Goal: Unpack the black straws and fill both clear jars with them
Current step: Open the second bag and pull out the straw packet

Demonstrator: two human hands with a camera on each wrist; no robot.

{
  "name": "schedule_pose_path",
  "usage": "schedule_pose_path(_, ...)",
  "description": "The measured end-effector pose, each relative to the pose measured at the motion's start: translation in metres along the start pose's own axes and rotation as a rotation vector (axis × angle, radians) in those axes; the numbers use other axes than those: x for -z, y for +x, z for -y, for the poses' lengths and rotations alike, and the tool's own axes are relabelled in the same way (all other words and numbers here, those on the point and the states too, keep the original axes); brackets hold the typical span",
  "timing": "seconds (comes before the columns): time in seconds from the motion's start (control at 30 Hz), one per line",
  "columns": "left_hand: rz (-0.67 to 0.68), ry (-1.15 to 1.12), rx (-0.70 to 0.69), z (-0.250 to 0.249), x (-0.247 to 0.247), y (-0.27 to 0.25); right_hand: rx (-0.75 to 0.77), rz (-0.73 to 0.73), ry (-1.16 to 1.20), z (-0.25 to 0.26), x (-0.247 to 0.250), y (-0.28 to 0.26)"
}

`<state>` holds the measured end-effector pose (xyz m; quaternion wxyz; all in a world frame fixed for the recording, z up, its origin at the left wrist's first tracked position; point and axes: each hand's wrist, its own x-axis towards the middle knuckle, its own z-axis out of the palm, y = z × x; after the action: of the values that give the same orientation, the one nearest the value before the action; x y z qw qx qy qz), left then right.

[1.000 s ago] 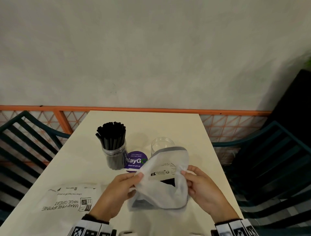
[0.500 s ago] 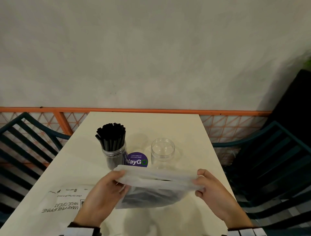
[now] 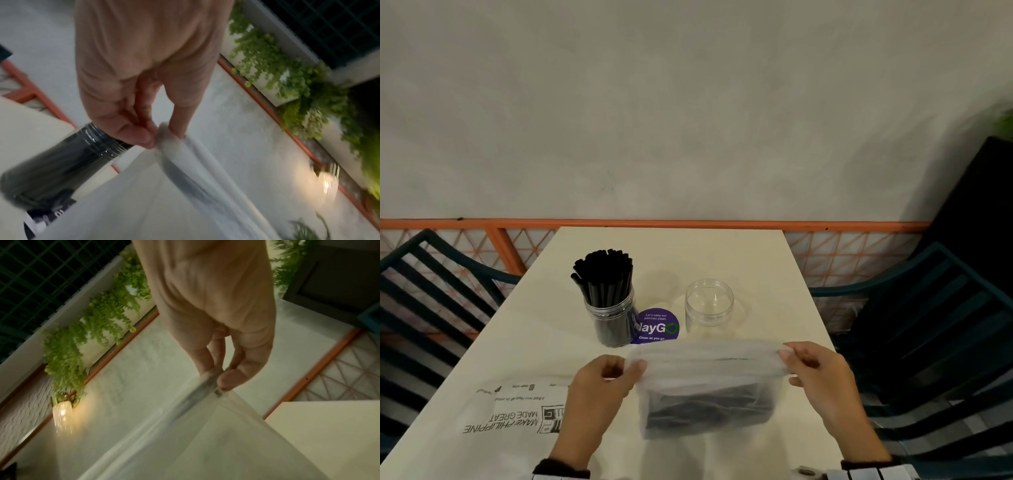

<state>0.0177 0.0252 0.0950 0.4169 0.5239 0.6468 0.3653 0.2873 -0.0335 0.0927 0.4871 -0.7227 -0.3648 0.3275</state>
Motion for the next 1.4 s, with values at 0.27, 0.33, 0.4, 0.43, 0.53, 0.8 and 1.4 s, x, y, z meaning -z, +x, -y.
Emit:
schedule_pose_path(0.27, 0.393, -0.654, 0.412, -0.015, -0.011, -0.008, -0.436, 0.307, 0.551, -0.011, -0.016, 0.005)
schedule_pose_path(0.33, 0.451, -0.838, 0.557, -0.014, -0.007, -0.004, -0.568, 0.381, 0.778, -0.015, -0.016, 0.008)
schedule_pose_path(0.4, 0.474, -0.920, 0.622, -0.015, -0.002, -0.002, -0.609, 0.411, 0.929, -0.017, -0.009, 0.011)
schedule_pose_path(0.43, 0.486, -0.933, 0.632, -0.014, 0.000, 0.000, -0.606, 0.425, 0.988, -0.015, -0.005, 0.011)
schedule_pose_path(0.53, 0.508, -0.984, 0.656, -0.015, 0.005, 0.001, -0.597, 0.434, 1.032, -0.014, 0.003, 0.010)
schedule_pose_path(0.8, 0.399, -0.675, 0.383, 0.000, 0.002, -0.001, -0.418, 0.485, 0.654, -0.005, 0.007, -0.004)
schedule_pose_path(1.4, 0.024, 0.189, -0.144, 0.014, -0.015, -0.006, -0.316, 0.122, 0.286, -0.023, -0.003, 0.007)
